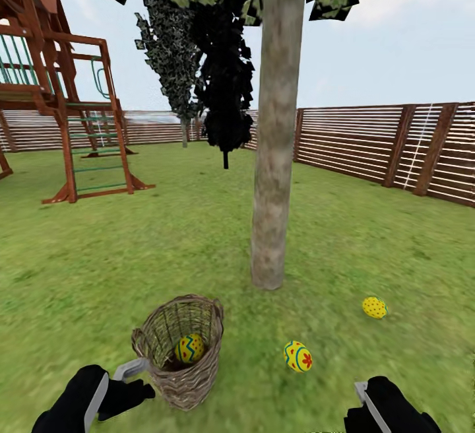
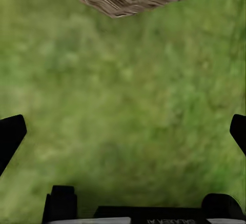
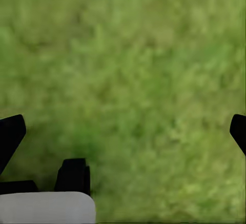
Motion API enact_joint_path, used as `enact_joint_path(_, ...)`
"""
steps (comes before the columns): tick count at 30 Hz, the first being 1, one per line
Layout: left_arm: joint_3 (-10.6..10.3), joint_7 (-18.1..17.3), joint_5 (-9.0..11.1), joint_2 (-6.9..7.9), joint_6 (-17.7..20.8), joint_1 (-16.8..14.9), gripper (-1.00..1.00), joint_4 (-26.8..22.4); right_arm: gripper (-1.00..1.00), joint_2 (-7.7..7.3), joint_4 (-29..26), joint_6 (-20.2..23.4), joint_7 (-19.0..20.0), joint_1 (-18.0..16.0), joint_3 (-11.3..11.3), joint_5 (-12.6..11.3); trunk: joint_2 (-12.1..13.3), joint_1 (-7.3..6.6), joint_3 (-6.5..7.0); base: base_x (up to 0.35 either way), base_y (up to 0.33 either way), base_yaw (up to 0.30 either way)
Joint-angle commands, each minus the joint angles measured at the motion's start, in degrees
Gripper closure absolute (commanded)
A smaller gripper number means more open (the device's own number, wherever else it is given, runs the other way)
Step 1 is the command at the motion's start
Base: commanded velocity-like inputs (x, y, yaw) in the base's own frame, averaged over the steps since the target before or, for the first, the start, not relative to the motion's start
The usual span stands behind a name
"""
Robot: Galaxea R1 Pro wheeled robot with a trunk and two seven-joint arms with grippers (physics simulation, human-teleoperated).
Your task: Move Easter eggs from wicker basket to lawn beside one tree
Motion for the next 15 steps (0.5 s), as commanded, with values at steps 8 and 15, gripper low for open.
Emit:
enact_joint_path(8, 0.1, -0.3, -0.4, -0.01, 0.2, 0.0, -1.00, 0.3, -1.00, 0.04, -0.1, 0.3, 0.3, 0.0, 0.2, 0.3, 3.2, -1.77, 1.51, 0.000, 0.348, -0.106)
enact_joint_path(15, 0.1, -0.3, -0.4, -0.02, 0.2, 0.0, -1.00, 0.3, -1.00, 0.04, -0.1, 0.3, 0.3, 0.0, 0.2, 0.3, 6.0, -3.31, 2.77, 0.000, 0.348, 0.000)
